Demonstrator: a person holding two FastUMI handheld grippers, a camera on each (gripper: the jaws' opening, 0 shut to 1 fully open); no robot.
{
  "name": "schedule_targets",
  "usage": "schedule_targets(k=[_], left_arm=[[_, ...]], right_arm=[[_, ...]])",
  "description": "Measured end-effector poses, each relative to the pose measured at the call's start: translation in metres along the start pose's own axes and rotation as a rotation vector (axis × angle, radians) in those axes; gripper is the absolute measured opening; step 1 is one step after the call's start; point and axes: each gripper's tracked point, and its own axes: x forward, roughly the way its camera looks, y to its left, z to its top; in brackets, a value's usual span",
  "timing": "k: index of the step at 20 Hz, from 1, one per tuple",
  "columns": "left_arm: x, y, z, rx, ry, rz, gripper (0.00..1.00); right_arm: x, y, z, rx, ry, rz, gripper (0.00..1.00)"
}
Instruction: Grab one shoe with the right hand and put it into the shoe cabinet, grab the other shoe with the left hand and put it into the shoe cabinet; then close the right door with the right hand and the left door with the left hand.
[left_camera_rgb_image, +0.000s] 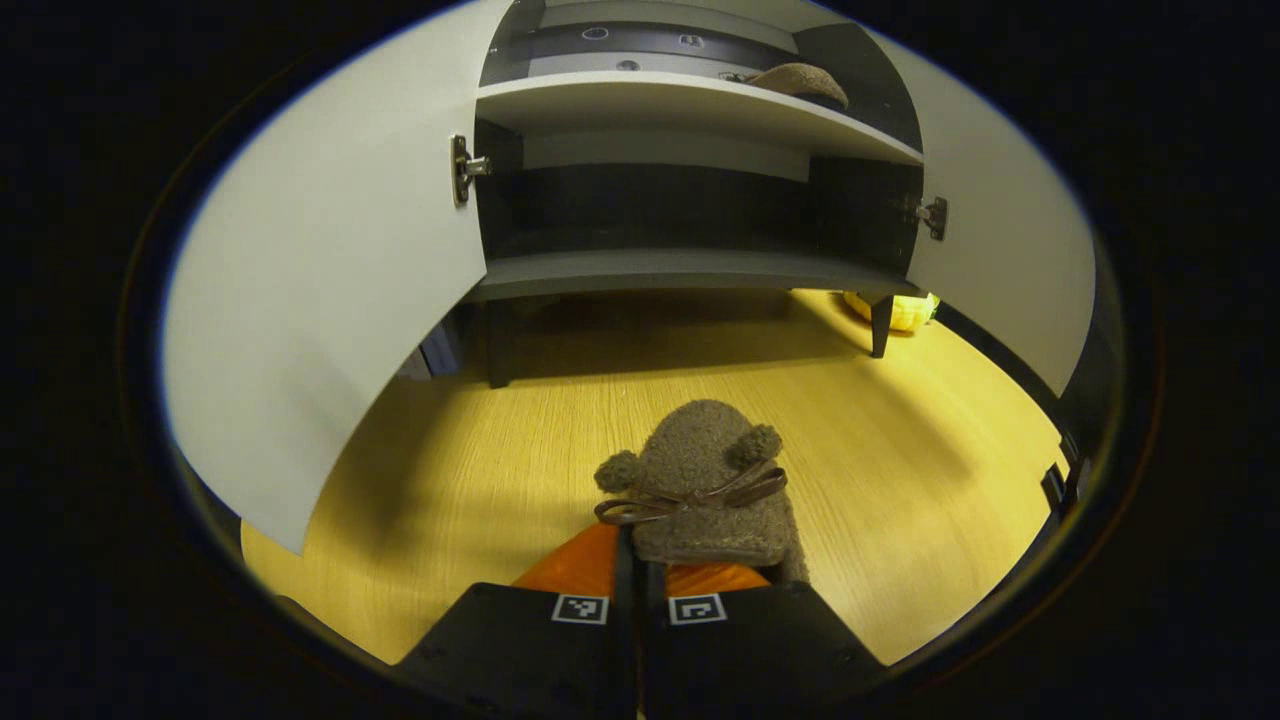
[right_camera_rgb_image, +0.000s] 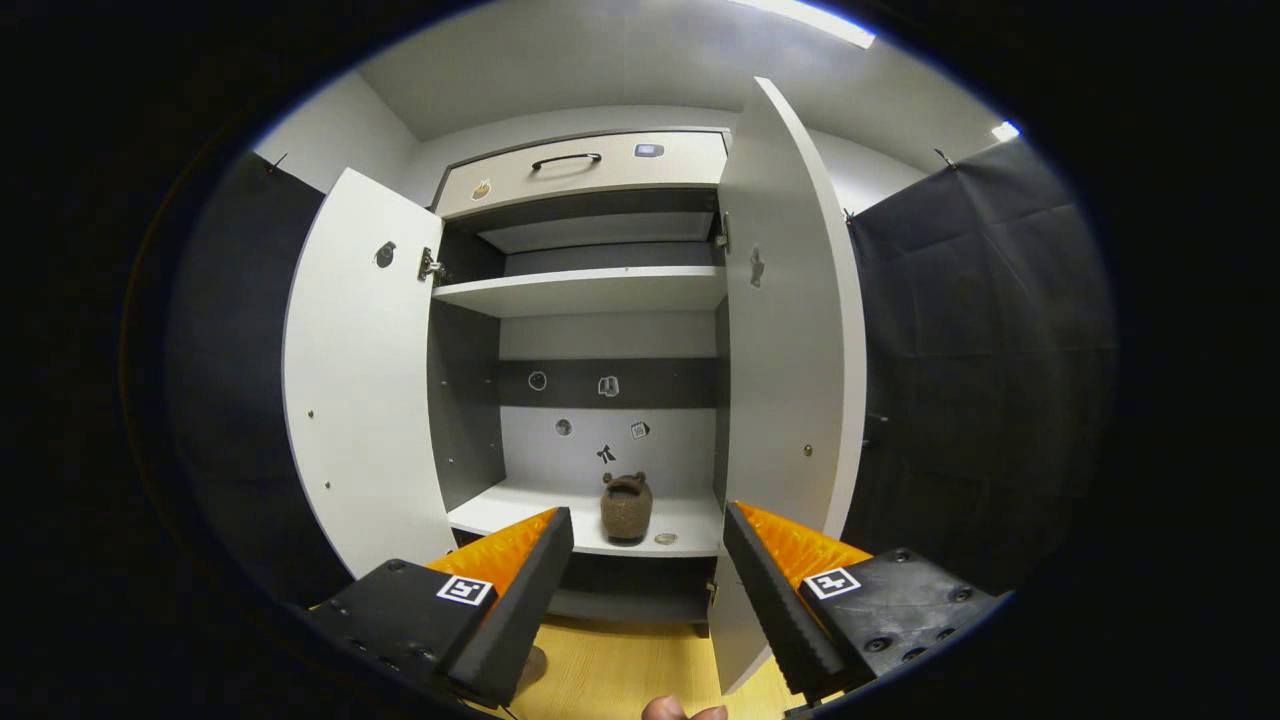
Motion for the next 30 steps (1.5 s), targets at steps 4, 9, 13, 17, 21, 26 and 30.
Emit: schedule_targets(k=[4, 9, 13, 17, 21, 26, 30], left_arm=[[-0.051, -0.005, 0.066, -0.018, -0.057, 0.052, 0.07], [-0.119, -0.009, 0.170, -0.122, -0.137, 0.077, 0.07], [-0.147, -0.004, 0.257, -0.158, -0.200, 0.075, 0.07], [-0.150, 0.000, 0.331, -0.162, -0.226, 0.100, 0.07], [-0.118, 0.001, 0.383, -0.111, -0.204, 0.142, 0.07], [-0.052, -0.001, 0.424, -0.056, -0.149, 0.169, 0.07], [0.004, -0.004, 0.449, -0.046, -0.098, 0.185, 0.07]], right_arm=[[-0.014, -0.008, 0.002, 0.014, 0.002, 0.008, 0.96], [-0.028, -0.024, 0.005, 0.055, 0.013, 0.002, 0.96], [-0.039, -0.039, 0.006, 0.113, 0.045, -0.003, 0.97], [-0.047, -0.062, 0.002, 0.091, 0.050, -0.023, 0.98], [-0.049, -0.084, 0.000, 0.053, 0.041, -0.045, 0.98], [-0.048, -0.112, -0.008, 0.069, 0.049, -0.074, 0.98], [-0.045, -0.145, -0.020, 0.055, 0.063, -0.119, 0.98]])
